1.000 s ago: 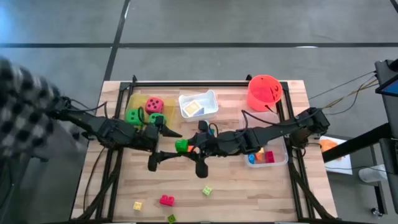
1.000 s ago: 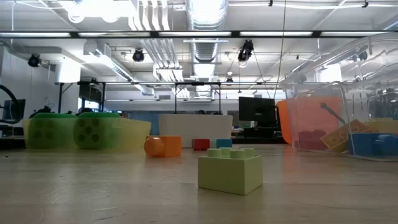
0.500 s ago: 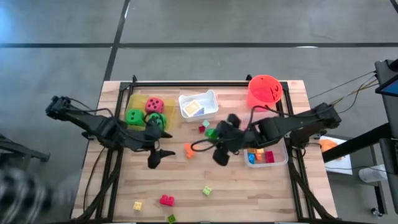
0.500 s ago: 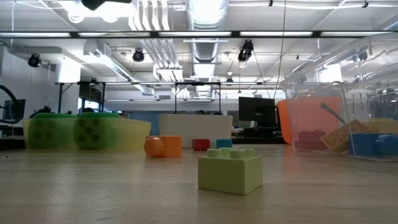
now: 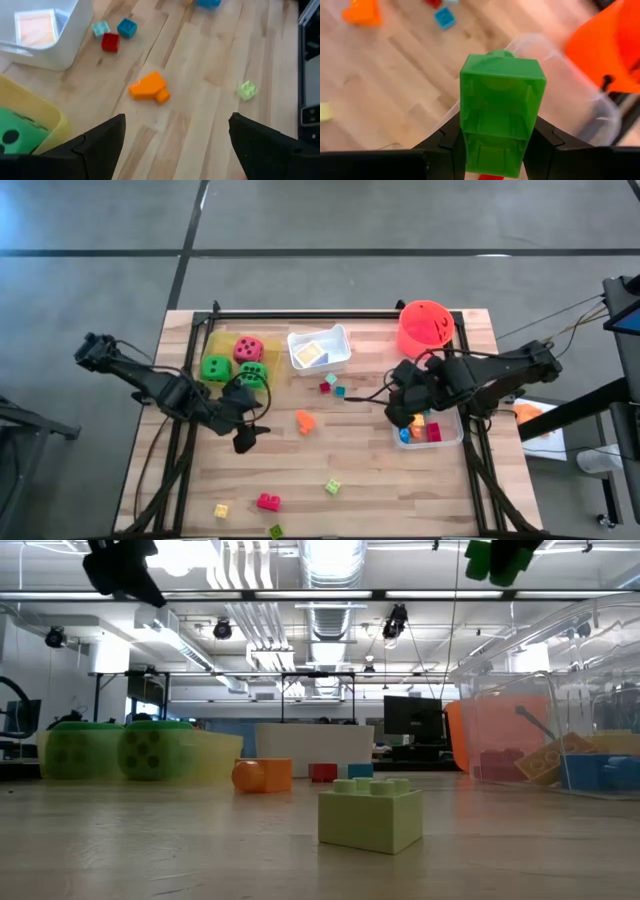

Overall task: Pick & Place Toys
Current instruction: Put the dark green game piece into the transparent bin

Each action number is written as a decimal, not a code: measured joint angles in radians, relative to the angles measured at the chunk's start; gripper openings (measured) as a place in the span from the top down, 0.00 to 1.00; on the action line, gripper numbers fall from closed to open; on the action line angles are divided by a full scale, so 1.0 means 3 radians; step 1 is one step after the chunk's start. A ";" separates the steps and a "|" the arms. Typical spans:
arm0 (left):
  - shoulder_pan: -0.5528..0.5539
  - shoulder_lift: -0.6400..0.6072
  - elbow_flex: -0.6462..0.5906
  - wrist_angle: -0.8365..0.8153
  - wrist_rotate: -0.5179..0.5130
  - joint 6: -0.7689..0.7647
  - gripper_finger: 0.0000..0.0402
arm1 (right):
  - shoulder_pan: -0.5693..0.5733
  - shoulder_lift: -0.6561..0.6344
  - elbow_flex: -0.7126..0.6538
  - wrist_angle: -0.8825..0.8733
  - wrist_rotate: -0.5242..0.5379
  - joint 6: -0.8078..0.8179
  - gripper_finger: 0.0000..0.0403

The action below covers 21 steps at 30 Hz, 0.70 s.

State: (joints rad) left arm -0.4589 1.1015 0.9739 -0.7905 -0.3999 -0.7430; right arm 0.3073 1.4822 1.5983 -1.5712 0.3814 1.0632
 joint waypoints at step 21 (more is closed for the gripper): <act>-0.0232 0.0000 -0.0001 -0.0024 -0.0014 -0.0143 0.15 | 0.0002 -0.0785 -0.1545 0.0657 -0.0687 -0.0676 0.68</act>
State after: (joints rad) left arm -0.5285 1.1015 0.9737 -0.7979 -0.4042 -0.7860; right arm 0.3079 1.2468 1.1349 -1.3742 0.1755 0.8606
